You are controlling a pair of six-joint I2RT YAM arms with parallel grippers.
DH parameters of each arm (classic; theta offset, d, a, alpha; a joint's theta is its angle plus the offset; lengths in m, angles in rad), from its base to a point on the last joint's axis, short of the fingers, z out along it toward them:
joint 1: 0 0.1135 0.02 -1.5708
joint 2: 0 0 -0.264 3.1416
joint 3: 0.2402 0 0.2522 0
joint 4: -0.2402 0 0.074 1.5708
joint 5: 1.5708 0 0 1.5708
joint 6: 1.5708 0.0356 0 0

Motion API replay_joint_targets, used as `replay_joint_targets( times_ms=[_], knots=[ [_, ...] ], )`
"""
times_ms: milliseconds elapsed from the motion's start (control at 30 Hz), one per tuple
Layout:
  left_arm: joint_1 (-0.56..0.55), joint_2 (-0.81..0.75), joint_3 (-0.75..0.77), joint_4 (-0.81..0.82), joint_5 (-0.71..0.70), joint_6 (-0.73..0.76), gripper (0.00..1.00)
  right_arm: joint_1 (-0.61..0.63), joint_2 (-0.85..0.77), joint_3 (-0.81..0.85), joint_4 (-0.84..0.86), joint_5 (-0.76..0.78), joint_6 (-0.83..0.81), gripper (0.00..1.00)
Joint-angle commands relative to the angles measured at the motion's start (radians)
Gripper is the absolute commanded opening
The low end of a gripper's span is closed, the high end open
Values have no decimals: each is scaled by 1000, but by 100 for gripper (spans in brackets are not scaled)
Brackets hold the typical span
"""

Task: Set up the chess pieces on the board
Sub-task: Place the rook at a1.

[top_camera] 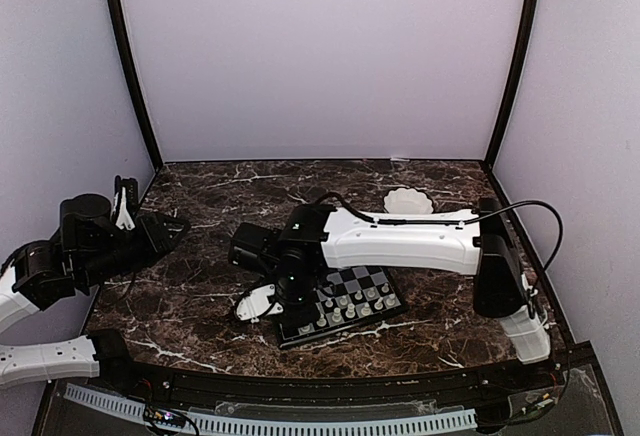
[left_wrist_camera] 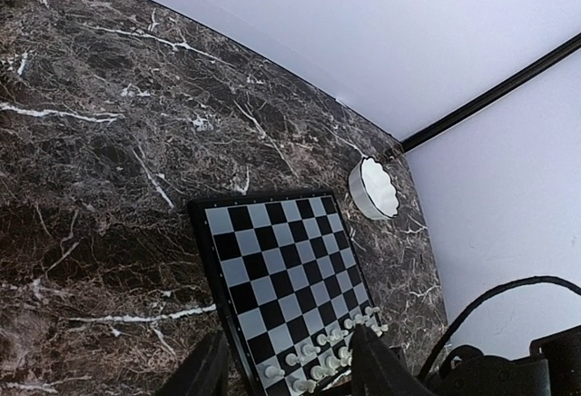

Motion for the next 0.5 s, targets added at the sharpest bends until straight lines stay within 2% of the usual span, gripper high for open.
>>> replay_joint_targets(
  times_ms=[0, 467],
  knots=[
    [-3, -18, -3, -26, 9, 18, 48, 13, 27, 27, 4, 43, 2, 0],
    [-2, -17, -21, -11, 19, 38, 49, 12, 80, 46, 14, 33, 20, 0]
  ],
)
